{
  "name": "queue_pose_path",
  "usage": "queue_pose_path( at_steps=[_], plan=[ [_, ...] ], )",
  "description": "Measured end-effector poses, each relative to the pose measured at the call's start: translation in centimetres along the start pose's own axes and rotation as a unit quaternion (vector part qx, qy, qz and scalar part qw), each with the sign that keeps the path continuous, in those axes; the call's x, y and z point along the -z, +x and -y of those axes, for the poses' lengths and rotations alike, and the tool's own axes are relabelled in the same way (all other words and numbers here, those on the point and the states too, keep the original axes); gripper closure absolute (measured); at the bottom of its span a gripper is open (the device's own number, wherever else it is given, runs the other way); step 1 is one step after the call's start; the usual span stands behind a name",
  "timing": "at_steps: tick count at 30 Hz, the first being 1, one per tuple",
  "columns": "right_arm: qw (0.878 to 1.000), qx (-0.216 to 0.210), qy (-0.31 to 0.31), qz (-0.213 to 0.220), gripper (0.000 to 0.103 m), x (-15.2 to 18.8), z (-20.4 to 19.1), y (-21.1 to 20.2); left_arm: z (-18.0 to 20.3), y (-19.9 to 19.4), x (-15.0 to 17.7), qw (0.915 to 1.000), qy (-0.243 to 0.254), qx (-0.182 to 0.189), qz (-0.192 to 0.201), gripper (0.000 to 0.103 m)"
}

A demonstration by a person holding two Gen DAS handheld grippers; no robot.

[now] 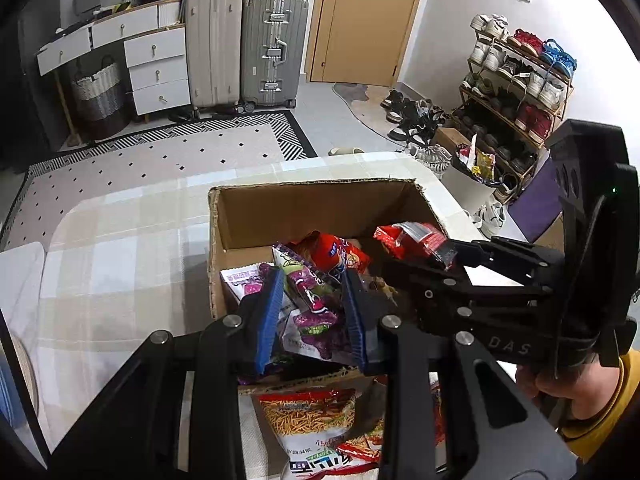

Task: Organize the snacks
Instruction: 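Open both tools to drop the two bags into the box, then move both tools back over the remaining snacks on the table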

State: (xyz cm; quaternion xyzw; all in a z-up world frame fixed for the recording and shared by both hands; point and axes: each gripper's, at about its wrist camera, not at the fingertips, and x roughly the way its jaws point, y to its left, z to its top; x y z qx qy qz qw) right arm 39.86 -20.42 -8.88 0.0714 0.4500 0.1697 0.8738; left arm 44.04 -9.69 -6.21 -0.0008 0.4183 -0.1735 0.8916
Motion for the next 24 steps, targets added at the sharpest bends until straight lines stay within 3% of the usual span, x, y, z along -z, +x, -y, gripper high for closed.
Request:
queue_pose_path(
  at_steps=[3, 9, 11, 13, 17, 24],
  plan=[
    [1.0, 0.014, 0.001, 0.012, 0.039, 0.1, -0.1, -0.4, -0.2, -1.1, 0.3, 1.0, -0.005, 0.001, 0.009, 0.076],
    [1.0, 0.005, 0.012, 0.02, 0.039, 0.3, 0.0, -1.6, 0.6, -3.7, 1.9, 0.9997, 0.001, 0.001, 0.026, 0.075],
    [1.0, 0.003, 0.012, 0.028, 0.039, 0.3, -0.3, -2.6, 0.7, -4.5, 2.2, 0.9996, 0.0, 0.001, 0.028, 0.07],
    [0.999, 0.0, 0.012, 0.037, 0.039, 0.4, -0.7, -3.9, 1.1, -6.4, 2.8, 0.9992, -0.003, 0.006, 0.038, 0.058],
    [0.998, -0.012, -0.001, 0.065, 0.039, 0.9, -2.4, -7.3, 1.8, -9.5, 3.5, 0.9981, 0.001, 0.007, 0.061, 0.053],
    [0.992, -0.03, -0.025, 0.122, 0.032, 3.5, -6.0, -14.3, 2.9, -16.7, 5.7, 0.9944, -0.017, 0.014, 0.103, 0.029]
  ],
)
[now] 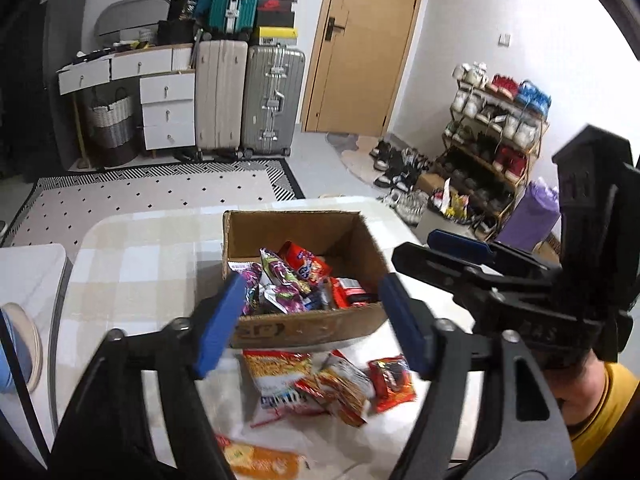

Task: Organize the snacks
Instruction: 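Move both tools back over the remaining snacks on the table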

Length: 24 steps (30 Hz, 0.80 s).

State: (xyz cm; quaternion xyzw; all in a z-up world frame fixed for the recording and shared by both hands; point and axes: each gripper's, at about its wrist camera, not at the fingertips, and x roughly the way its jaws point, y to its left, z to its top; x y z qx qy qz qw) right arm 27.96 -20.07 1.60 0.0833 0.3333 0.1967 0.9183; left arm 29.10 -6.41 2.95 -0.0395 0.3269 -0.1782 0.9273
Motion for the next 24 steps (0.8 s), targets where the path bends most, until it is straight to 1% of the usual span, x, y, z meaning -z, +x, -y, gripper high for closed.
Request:
queue_pose_path(
  at_steps=[2, 3, 5, 7, 11, 12, 13, 14, 15, 16, 18, 21, 22, 24],
  plan=[
    [1.0, -0.008, -0.009, 0.013, 0.032, 0.2, -1.2, -2.0, 0.5, -2.4, 0.3, 0.9998, -0.001, -0.006, 0.017, 0.027],
    [1.0, -0.006, -0.014, 0.022, 0.031, 0.5, -1.7, -3.0, 0.9, -3.8, 0.6, 0.9996, -0.002, -0.006, 0.027, 0.025],
    [0.999, -0.001, -0.023, 0.037, 0.028, 1.2, -2.7, -4.9, 1.5, -5.9, 1.1, 0.9993, -0.003, -0.002, 0.037, 0.024],
    [0.998, 0.0, -0.019, 0.053, 0.021, 2.3, -3.3, -6.9, 2.3, -8.5, 1.9, 0.9987, -0.002, 0.001, 0.052, 0.022],
    [0.997, -0.015, -0.006, 0.081, 0.016, 4.9, -4.0, -10.6, 3.8, -13.2, 3.6, 0.9962, 0.003, -0.012, 0.086, 0.016],
    [0.996, -0.014, -0.005, 0.087, 0.015, 5.7, -4.3, -11.5, 4.2, -14.4, 4.2, 0.9954, 0.005, -0.014, 0.094, 0.013],
    [0.996, -0.014, -0.004, 0.093, 0.013, 6.4, -4.5, -12.3, 4.7, -15.3, 4.7, 0.995, 0.007, -0.016, 0.099, 0.007],
    [0.995, -0.018, -0.002, 0.097, 0.012, 7.3, -4.8, -13.2, 5.2, -16.7, 5.5, 0.9942, 0.009, -0.021, 0.105, 0.003],
    [0.995, -0.021, 0.001, 0.101, 0.01, 7.9, -4.9, -13.8, 5.5, -17.6, 6.2, 0.9931, 0.008, -0.024, 0.114, 0.001],
    [0.994, -0.026, 0.005, 0.105, 0.008, 8.7, -5.0, -14.5, 5.7, -18.5, 6.8, 0.9924, 0.008, -0.025, 0.12, 0.001],
    [0.994, -0.031, 0.007, 0.106, 0.007, 9.8, -5.2, -15.4, 6.2, -20.1, 8.1, 0.9917, 0.007, -0.029, 0.125, 0.001],
    [0.993, -0.028, 0.005, 0.11, 0.006, 11.2, -5.4, -16.8, 6.4, -22.0, 10.3, 0.9911, -0.002, -0.036, 0.128, 0.001],
    [0.993, -0.025, 0.003, 0.115, 0.004, 11.6, -5.5, -17.3, 6.3, -22.8, 11.3, 0.9909, -0.007, -0.038, 0.129, 0.001],
    [0.992, -0.012, -0.004, 0.122, 0.003, 12.7, -6.0, -18.1, 5.9, -23.7, 12.7, 0.9901, -0.018, -0.047, 0.131, 0.001]
  ],
)
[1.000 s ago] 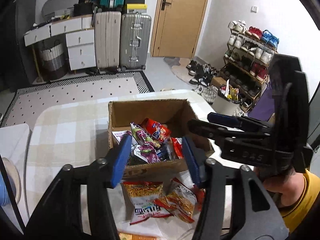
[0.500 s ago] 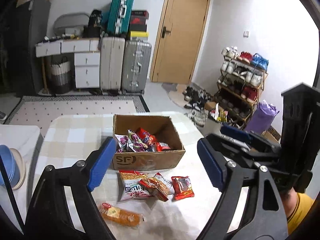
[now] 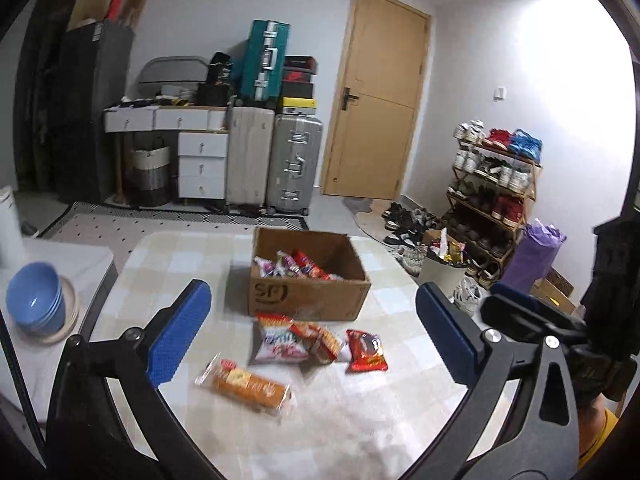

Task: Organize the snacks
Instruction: 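Move both tools back over the remaining snacks on the table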

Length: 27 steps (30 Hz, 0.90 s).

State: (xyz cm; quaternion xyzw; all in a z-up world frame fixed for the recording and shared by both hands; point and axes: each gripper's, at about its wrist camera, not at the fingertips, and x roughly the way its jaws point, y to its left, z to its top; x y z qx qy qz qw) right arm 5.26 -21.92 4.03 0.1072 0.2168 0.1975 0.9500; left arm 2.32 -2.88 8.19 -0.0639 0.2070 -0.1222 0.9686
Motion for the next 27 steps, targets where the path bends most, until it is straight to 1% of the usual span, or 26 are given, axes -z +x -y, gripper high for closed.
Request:
queue_pose_path(
  at_steps=[2, 3, 5, 7, 9, 12, 14, 15, 16, 17, 18, 27],
  plan=[
    [1.0, 0.014, -0.01, 0.014, 0.003, 1.1, -0.4, -1.4, -0.5, -1.2, 1.4, 0.9999, -0.003, -0.013, 0.004, 0.001],
    [0.999, 0.022, -0.014, 0.025, 0.001, 1.8, -0.6, -2.1, -0.6, -2.0, 2.3, 0.9997, 0.0, -0.024, 0.007, 0.001],
    [0.999, 0.028, -0.028, 0.033, 0.001, 2.8, -0.8, -2.8, -1.0, -2.6, 3.6, 0.9991, 0.006, -0.041, 0.007, 0.001],
    [0.998, 0.044, -0.04, 0.025, 0.001, 3.8, -1.1, -2.8, -1.4, -2.9, 5.0, 0.9985, 0.011, -0.054, 0.003, 0.001],
    [0.998, 0.042, -0.041, 0.016, 0.001, 4.7, -1.0, -2.7, -2.3, -2.7, 6.3, 0.9976, 0.013, -0.068, -0.004, 0.001],
    [0.999, 0.038, -0.032, 0.005, 0.001, 6.2, -0.8, -2.3, -3.2, -0.5, 7.5, 0.9958, 0.015, -0.087, -0.022, 0.001],
    [0.999, 0.033, -0.022, -0.005, 0.001, 6.9, -0.6, -1.8, -3.4, 0.5, 8.9, 0.9949, 0.013, -0.087, -0.05, 0.001],
    [0.999, 0.03, -0.019, -0.009, 0.001, 7.3, -0.6, -1.6, -3.4, 1.1, 9.5, 0.9932, 0.016, -0.094, -0.067, 0.001],
    [0.999, 0.028, -0.016, -0.011, 0.001, 7.5, -0.6, -1.5, -3.3, 2.0, 9.8, 0.992, 0.018, -0.097, -0.079, 0.001],
    [0.999, 0.026, -0.015, -0.012, 0.001, 7.8, -0.6, -1.4, -3.2, 2.3, 10.1, 0.9919, 0.02, -0.093, -0.085, 0.001],
    [0.999, 0.025, -0.014, -0.015, 0.001, 7.7, -0.6, -1.0, -3.1, 2.6, 10.3, 0.9922, 0.02, -0.086, -0.088, 0.001],
    [0.999, 0.022, -0.012, -0.024, 0.001, 8.1, -0.6, -0.1, -2.4, 5.1, 10.4, 0.9912, 0.019, -0.077, -0.106, 0.001]
  ],
)
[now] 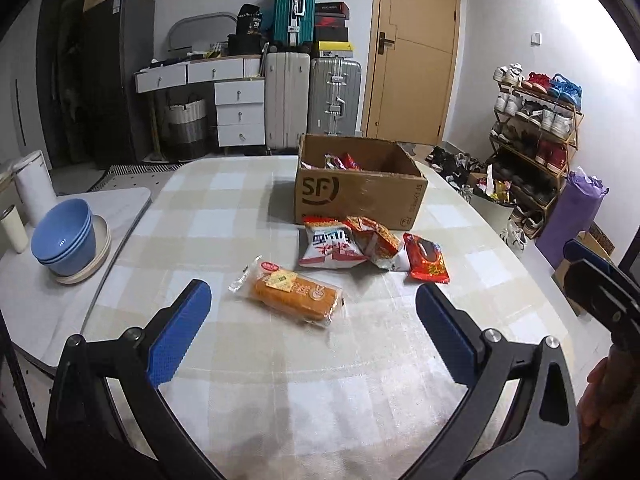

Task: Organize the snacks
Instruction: 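Move both tools back over the remaining snacks on the table, then grasp the orange cake bun with the left tool while the right tool grasps the red Oreo pack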

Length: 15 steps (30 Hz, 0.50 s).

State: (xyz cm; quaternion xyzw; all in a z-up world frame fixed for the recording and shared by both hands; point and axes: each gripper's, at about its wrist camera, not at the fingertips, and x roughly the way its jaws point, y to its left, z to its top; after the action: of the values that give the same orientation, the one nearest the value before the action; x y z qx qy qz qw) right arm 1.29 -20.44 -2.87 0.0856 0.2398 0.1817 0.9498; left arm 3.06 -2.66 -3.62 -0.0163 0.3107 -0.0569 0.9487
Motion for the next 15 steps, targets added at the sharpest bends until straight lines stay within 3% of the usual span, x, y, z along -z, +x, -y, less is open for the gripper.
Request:
queue_pose_path(
  at_steps=[6, 15],
  plan=[
    [1.0, -0.003, 0.009, -0.013, 0.001, 0.6, 0.2, 0.8, 0.4, 1.3, 0.2, 0.9999, 0.005, 0.003, -0.014, 0.001],
    [0.999, -0.013, 0.025, -0.031, 0.001, 2.3, 1.3, 2.9, -2.1, 5.3, 1.4, 0.998, -0.005, -0.034, -0.053, 0.001]
  ],
)
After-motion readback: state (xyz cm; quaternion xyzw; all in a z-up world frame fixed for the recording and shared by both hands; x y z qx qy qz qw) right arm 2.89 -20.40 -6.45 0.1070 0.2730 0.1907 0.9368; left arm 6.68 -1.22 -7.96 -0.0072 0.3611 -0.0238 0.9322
